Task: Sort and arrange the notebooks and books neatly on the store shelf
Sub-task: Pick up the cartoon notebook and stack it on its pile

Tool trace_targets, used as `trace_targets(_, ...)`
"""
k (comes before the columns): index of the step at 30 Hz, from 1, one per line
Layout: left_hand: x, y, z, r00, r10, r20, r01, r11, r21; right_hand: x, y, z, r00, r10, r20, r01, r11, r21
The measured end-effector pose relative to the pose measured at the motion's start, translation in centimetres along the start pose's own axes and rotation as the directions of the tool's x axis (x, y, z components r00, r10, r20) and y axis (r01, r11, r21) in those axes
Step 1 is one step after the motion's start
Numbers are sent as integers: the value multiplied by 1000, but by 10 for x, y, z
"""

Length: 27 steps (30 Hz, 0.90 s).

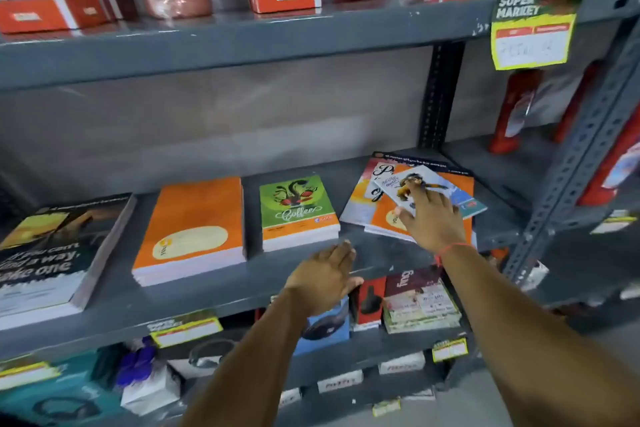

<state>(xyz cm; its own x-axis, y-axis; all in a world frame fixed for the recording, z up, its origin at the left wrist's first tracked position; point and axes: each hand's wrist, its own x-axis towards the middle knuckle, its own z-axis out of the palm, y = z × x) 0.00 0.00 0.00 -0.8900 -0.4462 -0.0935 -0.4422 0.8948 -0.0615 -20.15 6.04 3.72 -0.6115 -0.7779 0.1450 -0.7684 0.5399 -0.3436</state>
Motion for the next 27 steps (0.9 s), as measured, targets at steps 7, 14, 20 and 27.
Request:
trace_targets(7, 56, 9, 26, 1000, 3, 28, -2, 999, -53, 46, 38, 28, 968, 195, 160, -199, 980, 9)
trace_targets(14, 65, 6, 36, 1000, -19, 5, 20, 998, -64, 73, 70, 31, 898, 419, 138, -428, 903, 46)
trace_targets(20, 65, 4, 35, 1000, 5, -7, -6, 994, -106, 93, 82, 28, 837, 480, 264, -519, 849, 100)
trace_targets(27, 66, 3, 37, 998, 19, -63, -26, 993, -115, 82, 81, 21, 765, 601, 233, -618, 787, -1)
